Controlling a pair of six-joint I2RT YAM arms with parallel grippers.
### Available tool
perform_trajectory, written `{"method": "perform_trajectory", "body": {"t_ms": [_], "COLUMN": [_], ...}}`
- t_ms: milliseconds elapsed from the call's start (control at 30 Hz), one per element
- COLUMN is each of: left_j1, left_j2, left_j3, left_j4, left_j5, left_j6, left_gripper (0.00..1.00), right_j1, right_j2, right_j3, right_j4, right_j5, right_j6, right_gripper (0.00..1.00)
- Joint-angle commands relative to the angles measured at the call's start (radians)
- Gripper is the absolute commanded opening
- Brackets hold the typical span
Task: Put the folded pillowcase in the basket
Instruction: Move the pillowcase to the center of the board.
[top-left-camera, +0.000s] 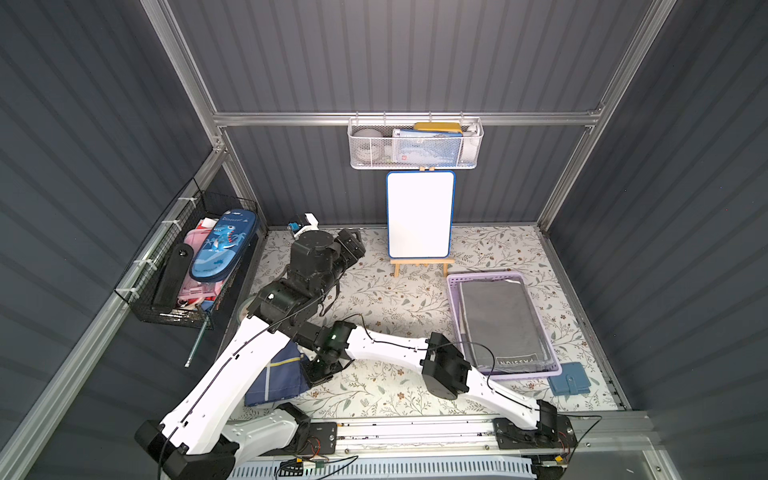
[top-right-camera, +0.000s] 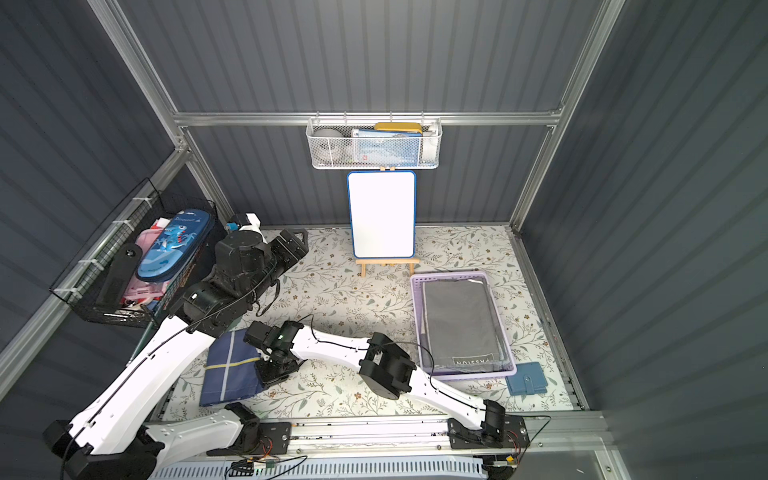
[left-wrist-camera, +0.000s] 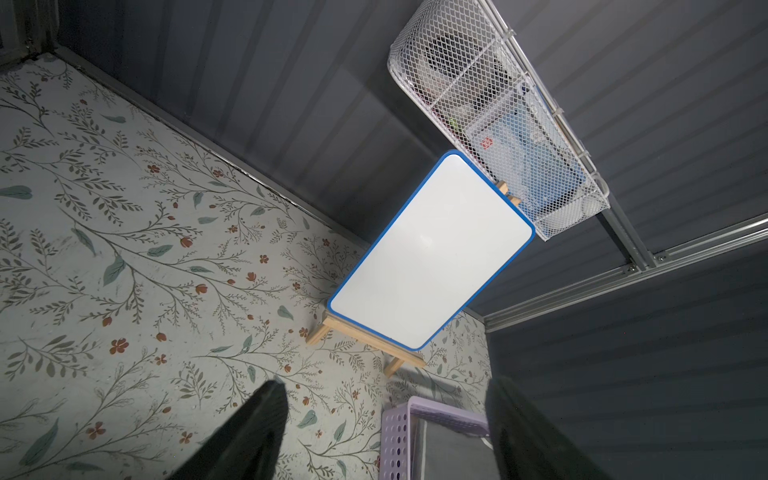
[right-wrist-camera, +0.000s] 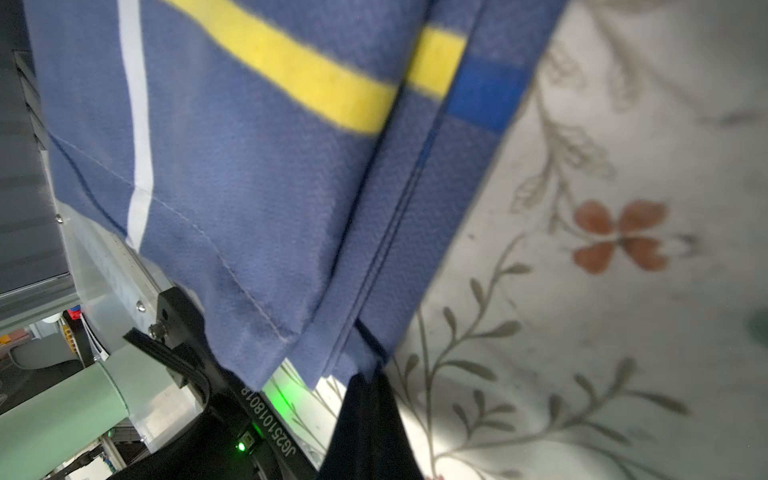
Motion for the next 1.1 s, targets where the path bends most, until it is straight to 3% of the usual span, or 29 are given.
{"method": "perform_trajectory", "body": {"t_ms": [0,100,467,600,667,800,900,1067], "left_j1": [0.002,0.003,0.005,0.005,0.006,0.006,0.009,0.073], "left_j2": [-0.008,-0.009,-0.001,0.025,0.043,0.084,0.114,0.132], "left_j3": [-0.017,-0.019,-0.060,-0.090,-0.111,-0.169,-0.217,-0.326], "left_j4": [0.005,0.006,0.059,0.085,0.095,0.098,0.106,0.207], "left_j5": [-0.004,-0.006,0.035,0.070,0.093,0.143,0.175,0.334], "left_j6": [0.022,0.026,0.031,0.023,0.013,-0.037,-0.064,-0.067], "left_gripper": [0.80,0.80,0.79,0.79,0.79,0.80,0.83,0.84], "right_j1": [-0.012,-0.026,-0.192,-0.232,-0.232,-0.212,-0.212,-0.236], "right_j2": [-0.066,-0.195,-0.696,-0.869,-0.914,-1.014,-1.069,-0.989], "right_j3": [-0.130,-0.320,-1.133,-1.305,-1.316,-1.290,-1.294,-1.306], "right_j4": [-0.027,0.057,0.241,0.230,0.174,0.061,0.084,0.200], "right_j5": [0.109,0.217,0.260,0.283,0.295,0.376,0.392,0.103], "right_j6": [0.006,0.021,0.095,0.107,0.094,0.064,0.016,-0.155], "right_gripper": [0.00,0.00,0.00,0.00,0.01,0.28,0.45,0.56]}}
